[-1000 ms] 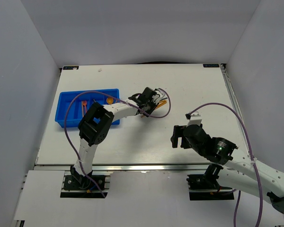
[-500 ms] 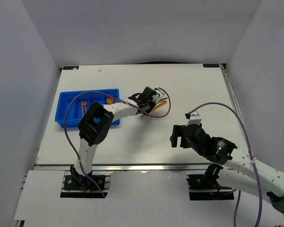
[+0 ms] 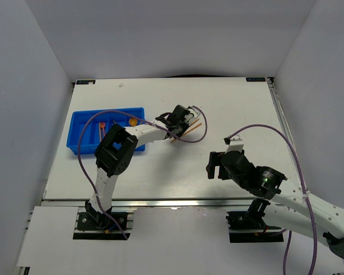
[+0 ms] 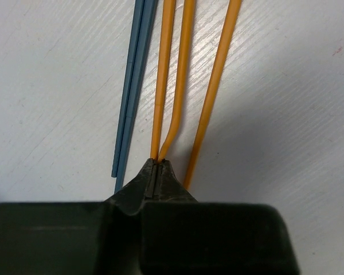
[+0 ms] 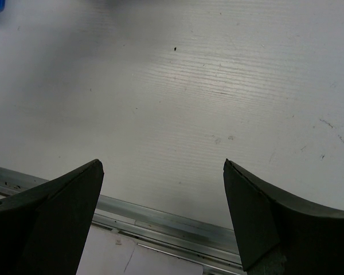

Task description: Sort the eating utensils into containers

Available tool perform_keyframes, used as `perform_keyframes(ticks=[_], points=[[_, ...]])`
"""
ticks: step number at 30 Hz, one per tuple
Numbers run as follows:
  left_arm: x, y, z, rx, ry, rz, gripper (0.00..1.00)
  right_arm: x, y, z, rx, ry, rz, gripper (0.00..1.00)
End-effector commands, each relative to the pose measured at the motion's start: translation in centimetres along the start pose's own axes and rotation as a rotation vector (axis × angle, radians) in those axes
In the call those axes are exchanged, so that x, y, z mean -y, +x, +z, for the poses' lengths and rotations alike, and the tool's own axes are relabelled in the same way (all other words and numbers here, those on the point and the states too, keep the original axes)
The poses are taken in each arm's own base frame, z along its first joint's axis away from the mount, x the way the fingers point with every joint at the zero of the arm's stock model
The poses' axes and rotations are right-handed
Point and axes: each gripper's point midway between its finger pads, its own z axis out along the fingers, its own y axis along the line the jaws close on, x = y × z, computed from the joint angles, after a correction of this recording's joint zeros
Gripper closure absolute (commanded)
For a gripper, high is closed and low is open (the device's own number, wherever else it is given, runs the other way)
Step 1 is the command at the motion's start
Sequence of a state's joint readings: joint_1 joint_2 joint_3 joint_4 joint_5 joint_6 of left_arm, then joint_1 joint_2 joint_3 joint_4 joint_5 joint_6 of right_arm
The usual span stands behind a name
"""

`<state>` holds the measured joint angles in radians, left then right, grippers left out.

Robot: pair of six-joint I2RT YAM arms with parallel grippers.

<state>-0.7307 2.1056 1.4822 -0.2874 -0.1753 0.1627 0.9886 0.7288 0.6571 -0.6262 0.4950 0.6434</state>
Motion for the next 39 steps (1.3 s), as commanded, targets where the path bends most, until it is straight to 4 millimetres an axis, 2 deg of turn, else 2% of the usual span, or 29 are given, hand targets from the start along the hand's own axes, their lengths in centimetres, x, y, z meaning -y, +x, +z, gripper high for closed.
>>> perform_keyframes(ticks=[1,3,6,14,17,19,22,23,24,25,26,27,28,29,30,33,35,39], points=[[-0.5,-1.5,-1.0,0.044,-0.007,0.001,1.0,-0.2,-0.6,0.2,0.029,-0.003,-0.002,0.11],[-0.5,-1.8,-1.2,0.055,-0.008,-0.004,1.0,-0.2,-0.6,0.2,0.028,-0.002,-0.003,0.11],[-0.8,-3.3,-2.4,0.101,-0.004,-0.018,1.0,-0.1,-0.7,0.2,0.03,-0.002,-0.002,0.11],[-1.8,-8.3,-7.2,0.267,-0.003,-0.064,1.0,-0.3,-0.7,0.3,0.031,-0.006,0.0,0.11],[-2.4,-8.6,-8.2,0.288,-0.022,-0.082,1.0,-0.3,-0.7,0.3,0.03,-0.006,0.0,0.11],[-3.5,-8.8,-9.5,0.309,-0.072,-0.116,1.0,-0.4,-0.8,0.2,0.033,-0.008,0.002,0.11],[-8.8,-8.1,-12.1,0.322,-0.309,-0.267,1.0,-0.4,-1.1,0.1,0.043,-0.014,0.007,0.11],[-11.0,-6.5,-12.9,0.276,-0.405,-0.331,1.0,-0.5,-1.2,0.0,0.046,-0.014,0.008,0.11],[-12.6,-6.3,-14.6,0.283,-0.446,-0.397,1.0,-0.5,-1.2,0.0,0.046,-0.016,0.006,0.11],[-15.1,-4.6,-15.6,0.275,-0.502,-0.527,1.0,-0.6,-1.4,0.0,0.052,-0.02,0.008,0.11],[-16.5,-2.8,-16.6,0.248,-0.548,-0.589,1.0,-0.6,-1.4,0.0,0.053,-0.021,0.007,0.11],[-19.2,-1.8,-19.8,0.301,-0.601,-0.711,1.0,-0.6,-1.5,-0.1,0.055,-0.024,0.004,0.11],[-19.7,1.0,-20.1,0.262,-0.627,-0.747,1.0,-0.7,-1.6,-0.1,0.059,-0.029,0.002,0.11],[-20.7,2.5,-21.0,0.255,-0.655,-0.797,1.0,-0.7,-1.6,-0.1,0.059,-0.031,-0.001,0.11],[-22.2,5.4,-22.3,0.215,-0.685,-0.862,1.0,-0.8,-1.6,-0.1,0.06,-0.033,-0.006,0.11],[-24.4,10.3,-23.5,0.137,-0.719,-0.958,1.0,-1.0,-1.8,-0.1,0.064,-0.043,-0.009,0.11],[-24.4,12.9,-23.7,0.08,-0.72,-0.983,1.0,-1.2,-2.0,0.0,0.071,-0.054,-0.008,0.11],[-25.2,16.5,-23.7,0.004,-0.706,-1.03,1.0,-1.8,-2.0,0.2,0.07,-0.075,-0.013,0.11]])
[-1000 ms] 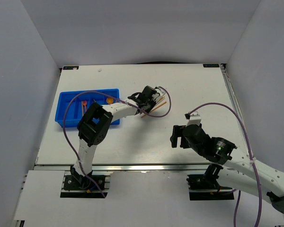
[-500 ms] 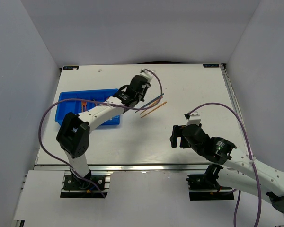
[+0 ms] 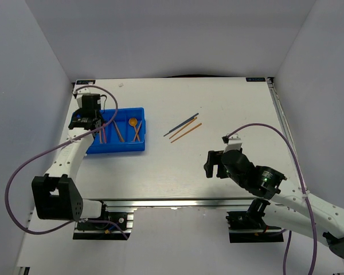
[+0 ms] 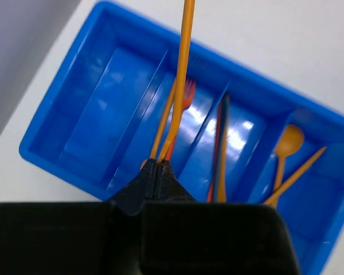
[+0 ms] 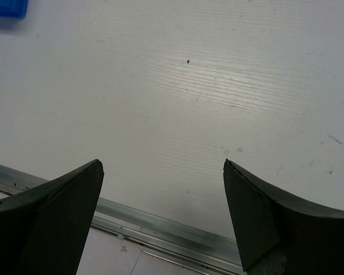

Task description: Sort the eating utensils into containers

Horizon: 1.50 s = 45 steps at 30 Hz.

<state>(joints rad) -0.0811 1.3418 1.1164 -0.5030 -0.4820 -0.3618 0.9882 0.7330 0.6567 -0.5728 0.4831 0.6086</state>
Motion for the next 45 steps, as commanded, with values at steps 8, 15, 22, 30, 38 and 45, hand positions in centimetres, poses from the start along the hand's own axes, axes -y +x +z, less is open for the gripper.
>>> perform_keyframes(ticks=[8,15,22,30,38,45], points=[[-1.8,6.3,2.8,-0.227,0.044,0.034,1.0,-1.2,-1.1,0.3,0.04,-0.053,-0.003,0.11],[-0.8,7.7,3.7,-0.279,0.086,0.057,1.0,-1.2,-1.0,0.5,0.041,-0.048,-0.005,0.11],[-1.3,9.1,3.6,-0.305,0.072,0.064,0.99,-1.3,-0.8,0.8,0.033,-0.048,-0.011,0.11],[-1.1,8.0,3.4,-0.275,0.081,0.05,0.56,-1.4,-0.5,1.1,0.026,-0.051,-0.011,0.11],[1.3,3.2,0.9,-0.147,0.216,-0.013,0.26,-1.3,-0.7,1.1,0.027,-0.041,-0.012,0.11],[14.2,3.5,-4.6,-0.11,0.495,0.253,0.1,-1.2,-0.9,1.0,0.03,-0.028,0.02,0.11]])
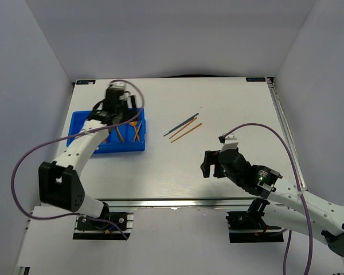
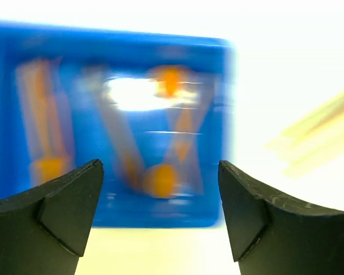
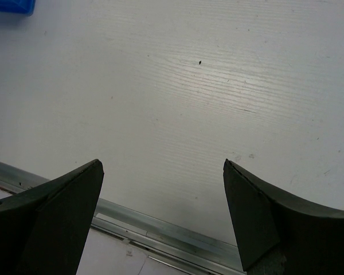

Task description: Sort the eating utensils into containers

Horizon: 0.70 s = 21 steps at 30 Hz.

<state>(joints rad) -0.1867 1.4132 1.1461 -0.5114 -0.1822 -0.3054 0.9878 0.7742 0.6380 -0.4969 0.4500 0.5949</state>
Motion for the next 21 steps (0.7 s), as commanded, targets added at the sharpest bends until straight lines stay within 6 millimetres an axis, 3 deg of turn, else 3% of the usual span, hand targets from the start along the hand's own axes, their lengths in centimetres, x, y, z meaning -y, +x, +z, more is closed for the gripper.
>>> perform_keyframes(ticks=[1,3,4,6,7,12,16,21], points=[[9.9,-0.6,-0.3,0.005,0.178,0.193,0.1,0.0,-1.3,-0.4,0.037,0.012,0.035,0.11],[13.1,0.4,0.5,-0.023,0.219,0.293,0.1,0.2,-1.6,-0.8,0.047,0.017,0.049,0.11],[16.2,1.2,1.3,-0.035,0.246,0.349,0.1,0.3,-1.7,-1.0,0.051,0.02,0.054,0.11],[19.1,2.0,2.0,-0.037,0.279,0.445,0.13,0.5,-1.8,-1.6,0.055,0.017,0.058,0.1],[22.1,2.9,2.4,-0.037,0.32,0.496,0.14,0.7,-1.8,-1.8,0.055,0.02,0.061,0.11],[30.2,5.3,3.8,-0.037,0.526,0.645,0.19,1.7,-1.5,-2.9,0.047,0.044,0.066,0.11],[33.7,7.8,5.9,-0.064,0.591,0.733,0.26,2.0,-1.6,-3.8,0.053,0.04,0.086,0.11],[34.9,10.3,8.4,-0.112,0.593,0.763,0.37,2.0,-2.2,-4.8,0.071,0.025,0.097,0.11]])
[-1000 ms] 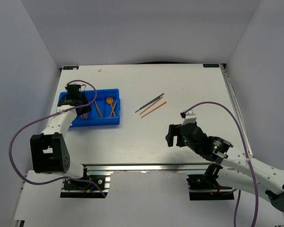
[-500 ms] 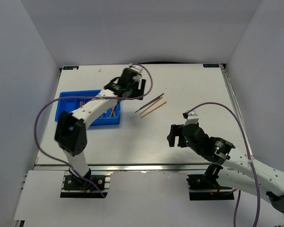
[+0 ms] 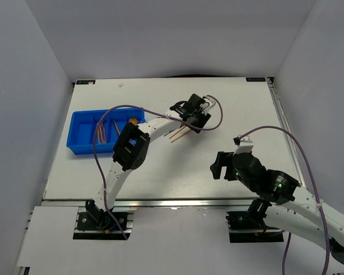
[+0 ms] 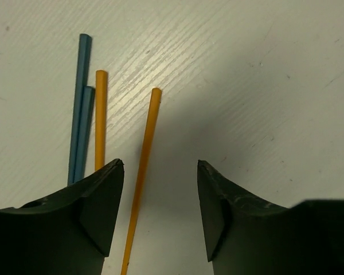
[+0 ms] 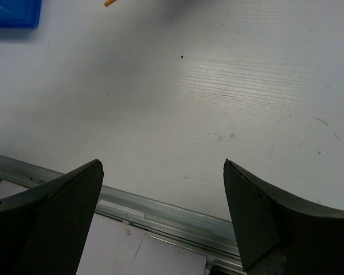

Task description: Sort the eating utensils into containers

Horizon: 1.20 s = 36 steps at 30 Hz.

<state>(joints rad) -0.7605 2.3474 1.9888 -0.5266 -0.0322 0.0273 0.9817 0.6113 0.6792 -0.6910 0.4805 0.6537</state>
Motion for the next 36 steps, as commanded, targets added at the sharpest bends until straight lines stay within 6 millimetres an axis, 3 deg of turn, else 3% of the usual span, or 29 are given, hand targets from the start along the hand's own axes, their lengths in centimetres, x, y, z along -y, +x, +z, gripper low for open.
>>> perform_keyframes(ticks=[1,5,11,25,29,31,32,36], points=[[0.4,-1.7,-0.6,0.034,0.031,0.037,0.38,0.0,-1.8,-1.2,0.043,0.002,0.03,0.11],[0.4,-1.0,0.5,0.02,0.03,0.043,0.43,-0.1,-1.9,-1.4,0.042,-0.002,0.022,0.11],[1.2,0.8,2.1,-0.032,0.06,0.048,0.6,0.0,-2.0,-1.3,0.045,0.003,0.018,0.11],[2.1,6.6,4.3,-0.189,0.07,0.046,0.65,-0.3,-2.0,-1.3,0.045,-0.009,0.006,0.11],[3.2,8.3,4.4,-0.23,0.049,0.076,0.85,-0.3,-2.0,-1.4,0.047,-0.016,0.009,0.11],[3.7,8.3,4.0,-0.225,0.038,0.08,0.9,-0.3,-2.1,-1.5,0.053,-0.021,0.011,0.11],[4.3,8.2,3.8,-0.222,0.035,0.085,1.0,-0.3,-2.1,-1.5,0.055,-0.024,0.011,0.11],[5.5,6.2,2.5,-0.16,0.021,0.076,1.0,-0.4,-2.2,-1.5,0.058,-0.026,0.014,0.11]])
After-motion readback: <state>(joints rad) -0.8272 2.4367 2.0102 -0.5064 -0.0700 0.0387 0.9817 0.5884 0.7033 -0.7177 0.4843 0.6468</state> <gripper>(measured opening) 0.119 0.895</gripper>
